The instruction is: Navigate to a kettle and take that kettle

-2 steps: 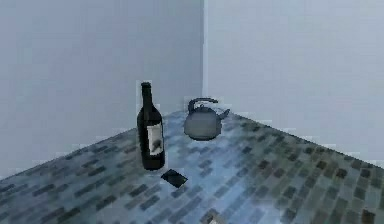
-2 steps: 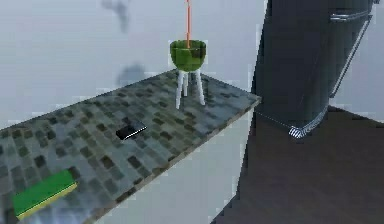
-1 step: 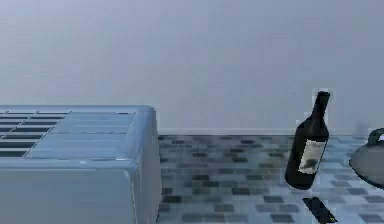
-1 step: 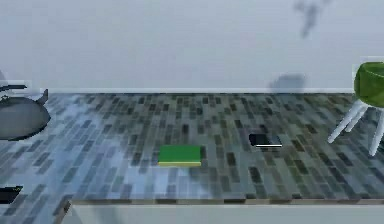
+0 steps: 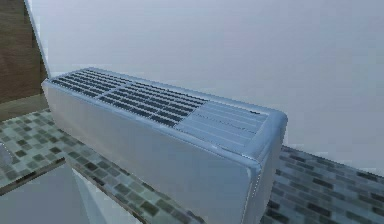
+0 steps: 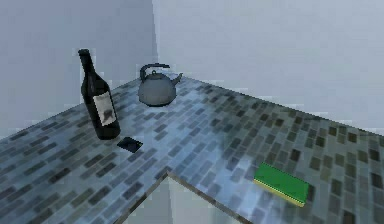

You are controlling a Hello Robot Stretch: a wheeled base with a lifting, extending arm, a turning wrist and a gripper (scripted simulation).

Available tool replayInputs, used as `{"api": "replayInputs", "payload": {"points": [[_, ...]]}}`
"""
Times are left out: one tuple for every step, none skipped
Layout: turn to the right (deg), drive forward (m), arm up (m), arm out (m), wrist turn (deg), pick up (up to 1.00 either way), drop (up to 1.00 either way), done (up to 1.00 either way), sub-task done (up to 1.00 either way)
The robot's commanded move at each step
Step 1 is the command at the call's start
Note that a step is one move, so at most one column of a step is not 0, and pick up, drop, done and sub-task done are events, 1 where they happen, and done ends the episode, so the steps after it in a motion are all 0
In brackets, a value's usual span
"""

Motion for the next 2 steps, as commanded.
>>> {"api": "replayInputs", "payload": {"points": [[0.0, 0.00, 0.50, 0.00, 0.0, 0.00, 0.00, 0.00, 0.00], [0.0, 0.00, 0.38, 0.00, 0.0, 0.00, 0.00, 0.00, 0.00]]}}
